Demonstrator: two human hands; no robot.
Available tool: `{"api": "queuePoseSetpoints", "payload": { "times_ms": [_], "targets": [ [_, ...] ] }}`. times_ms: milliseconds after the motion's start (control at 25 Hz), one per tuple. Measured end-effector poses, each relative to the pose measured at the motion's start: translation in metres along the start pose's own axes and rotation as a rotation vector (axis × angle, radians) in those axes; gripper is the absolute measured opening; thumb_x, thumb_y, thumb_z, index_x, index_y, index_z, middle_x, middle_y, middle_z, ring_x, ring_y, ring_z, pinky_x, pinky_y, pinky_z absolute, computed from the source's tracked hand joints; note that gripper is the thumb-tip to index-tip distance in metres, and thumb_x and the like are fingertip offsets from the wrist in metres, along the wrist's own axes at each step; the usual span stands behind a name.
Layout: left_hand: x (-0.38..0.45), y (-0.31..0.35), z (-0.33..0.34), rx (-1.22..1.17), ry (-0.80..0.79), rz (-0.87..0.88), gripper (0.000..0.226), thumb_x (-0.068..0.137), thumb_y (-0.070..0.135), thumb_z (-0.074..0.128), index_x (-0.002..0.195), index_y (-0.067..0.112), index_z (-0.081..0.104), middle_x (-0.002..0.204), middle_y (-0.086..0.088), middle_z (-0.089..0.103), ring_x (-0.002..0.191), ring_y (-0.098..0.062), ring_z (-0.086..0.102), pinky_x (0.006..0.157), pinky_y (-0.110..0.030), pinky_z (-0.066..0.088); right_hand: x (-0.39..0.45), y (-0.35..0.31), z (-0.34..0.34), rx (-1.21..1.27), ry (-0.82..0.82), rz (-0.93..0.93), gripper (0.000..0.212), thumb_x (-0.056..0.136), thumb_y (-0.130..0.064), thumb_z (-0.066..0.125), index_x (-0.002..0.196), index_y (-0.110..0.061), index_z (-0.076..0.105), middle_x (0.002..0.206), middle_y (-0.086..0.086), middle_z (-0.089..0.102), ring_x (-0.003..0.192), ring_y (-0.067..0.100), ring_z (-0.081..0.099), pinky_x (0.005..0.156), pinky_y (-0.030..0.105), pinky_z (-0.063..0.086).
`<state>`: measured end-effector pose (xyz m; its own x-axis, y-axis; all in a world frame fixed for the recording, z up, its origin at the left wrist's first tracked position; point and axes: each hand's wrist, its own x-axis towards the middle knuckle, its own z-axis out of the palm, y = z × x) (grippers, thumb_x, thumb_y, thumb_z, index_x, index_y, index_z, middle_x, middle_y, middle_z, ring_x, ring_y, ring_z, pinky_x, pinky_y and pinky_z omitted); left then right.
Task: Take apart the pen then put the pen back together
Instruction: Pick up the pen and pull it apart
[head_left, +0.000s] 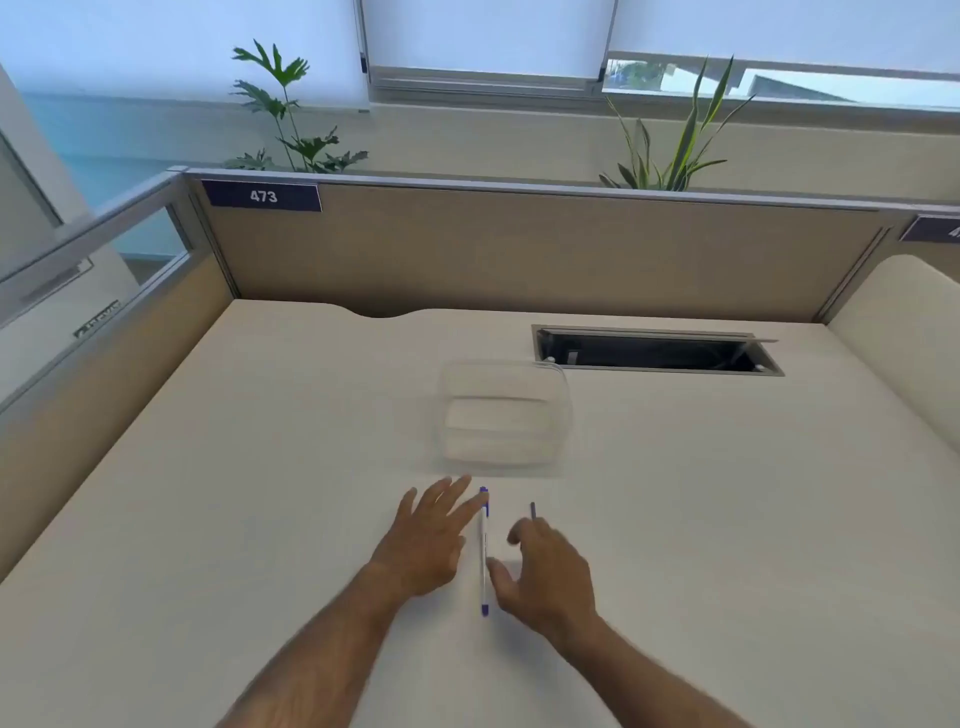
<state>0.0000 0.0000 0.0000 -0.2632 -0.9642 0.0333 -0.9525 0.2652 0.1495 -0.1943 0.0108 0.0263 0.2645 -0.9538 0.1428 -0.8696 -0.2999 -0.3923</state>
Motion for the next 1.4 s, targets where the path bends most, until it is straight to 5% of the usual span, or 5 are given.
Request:
{"api": "queuePoseSetpoints", "payload": {
  "times_ms": [160,480,920,1080,1400],
  "targets": [
    [0.004,0.006,0.002,0.016,-0.095,0.046,0.06,0.094,0.026,0.052,0.147,0.042,0.028,0.164,0.001,0.006,0.149,-0.024,0.008,0.115,-0.059,0.011,-0.008,-0.008,0.007,0.023,-0.29,0.159,0.046,0.072,-0.065,0.059,0.089,-0.022,0.058,0.09,-0.007,0.064,0.081,0.015,0.06,0.07,0.027,0.046],
    [0.0,-0.003,0.007,0.023,0.018,0.045,0.021,0.07,0.036,0.083,0.082,0.036,0.065,0.121,0.007,0.065,0.127,-0.025,0.053,0.101,-0.064,0.036,0.003,0.001,0.005,-0.03,-0.306,0.095,0.023,0.085,-0.039,0.057,0.09,-0.02,0.068,0.095,-0.003,0.07,0.086,0.019,0.065,0.066,0.027,0.044],
    [-0.012,0.004,0.008,-0.104,0.275,0.075,0.01,0.088,0.025,0.045,0.082,0.029,0.052,0.076,0.012,0.058,0.066,-0.014,0.054,0.077,-0.028,0.039,0.037,0.036,-0.019,0.241,-0.492,0.011,0.017,0.087,-0.034,0.062,0.079,-0.024,0.072,0.076,-0.008,0.068,0.065,0.005,0.061,0.067,0.027,0.051],
    [-0.002,0.014,-0.012,-0.113,0.356,0.064,0.013,0.088,0.024,0.045,0.081,0.026,0.055,0.071,0.008,0.056,0.058,-0.017,0.05,0.053,-0.029,0.04,0.058,0.047,-0.055,0.437,-0.622,0.042,0.02,0.094,-0.022,0.057,0.078,-0.025,0.07,0.076,-0.007,0.072,0.052,0.008,0.06,0.047,0.022,0.048],
    [0.015,0.031,-0.05,-0.125,0.459,0.083,0.009,0.084,0.032,0.058,0.083,0.025,0.064,0.07,0.008,0.061,0.056,-0.017,0.056,0.044,-0.028,0.042,0.094,0.05,-0.097,0.191,-0.727,-0.067,0.02,0.096,-0.022,0.052,0.088,-0.018,0.07,0.084,-0.005,0.068,0.068,0.011,0.065,0.058,0.026,0.057]
  ]
}}
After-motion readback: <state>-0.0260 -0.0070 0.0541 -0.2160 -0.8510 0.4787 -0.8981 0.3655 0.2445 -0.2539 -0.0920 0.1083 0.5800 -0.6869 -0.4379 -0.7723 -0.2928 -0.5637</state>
